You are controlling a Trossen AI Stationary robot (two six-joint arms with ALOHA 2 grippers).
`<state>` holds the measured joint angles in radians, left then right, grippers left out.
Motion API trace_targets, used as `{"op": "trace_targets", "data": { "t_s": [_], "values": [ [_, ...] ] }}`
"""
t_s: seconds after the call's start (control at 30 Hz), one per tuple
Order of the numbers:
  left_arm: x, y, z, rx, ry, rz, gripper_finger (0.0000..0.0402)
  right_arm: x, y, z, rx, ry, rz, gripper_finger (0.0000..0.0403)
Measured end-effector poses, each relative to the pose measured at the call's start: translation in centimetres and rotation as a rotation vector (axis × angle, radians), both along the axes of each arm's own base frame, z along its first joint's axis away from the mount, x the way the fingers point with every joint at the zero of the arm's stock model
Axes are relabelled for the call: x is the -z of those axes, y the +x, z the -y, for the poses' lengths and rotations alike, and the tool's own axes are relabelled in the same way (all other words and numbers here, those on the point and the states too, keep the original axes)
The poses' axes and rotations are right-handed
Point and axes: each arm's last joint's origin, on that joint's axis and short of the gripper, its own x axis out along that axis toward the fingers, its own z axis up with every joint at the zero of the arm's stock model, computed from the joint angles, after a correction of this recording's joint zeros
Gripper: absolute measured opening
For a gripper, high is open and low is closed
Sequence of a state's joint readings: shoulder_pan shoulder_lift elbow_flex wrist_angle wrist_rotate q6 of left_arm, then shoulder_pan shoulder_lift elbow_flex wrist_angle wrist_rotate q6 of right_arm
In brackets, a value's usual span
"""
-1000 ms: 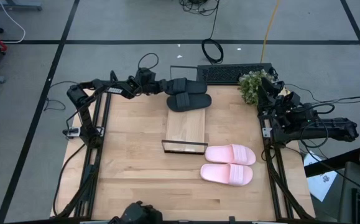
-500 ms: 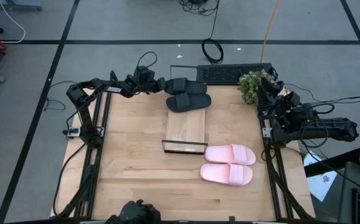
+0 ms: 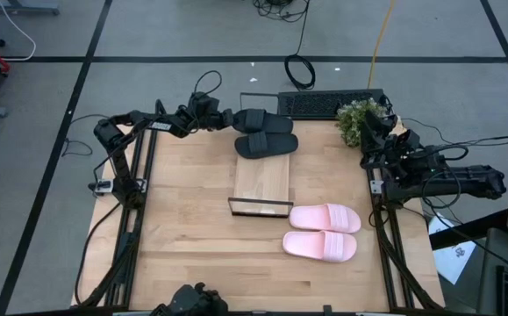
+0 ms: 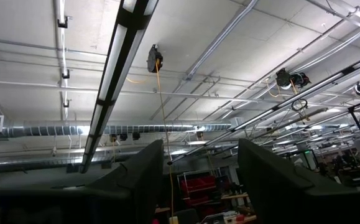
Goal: Pick and place slides into the shelf
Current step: Adjust the black slides on the shelf
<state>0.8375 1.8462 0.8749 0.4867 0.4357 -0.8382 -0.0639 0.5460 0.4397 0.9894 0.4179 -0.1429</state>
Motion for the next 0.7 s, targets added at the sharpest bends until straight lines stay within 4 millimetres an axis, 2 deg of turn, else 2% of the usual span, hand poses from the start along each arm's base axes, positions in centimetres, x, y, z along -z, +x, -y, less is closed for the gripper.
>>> {"op": "trace_targets", "data": {
  "t_s": [0.5, 0.7],
  "values": [
    [0.07, 0.58, 0.62, 0.027, -0.005, -0.006, 0.0013, -0.02, 0.04, 0.00, 0.000, 0.000, 0.004, 0.0196],
    [0.33, 0.65, 0.92, 0.034, -0.007, -0.045, 0.0036, -0.03, 0.04, 0.00, 0.000, 0.000, 0.005, 0.0196]
  ]
}}
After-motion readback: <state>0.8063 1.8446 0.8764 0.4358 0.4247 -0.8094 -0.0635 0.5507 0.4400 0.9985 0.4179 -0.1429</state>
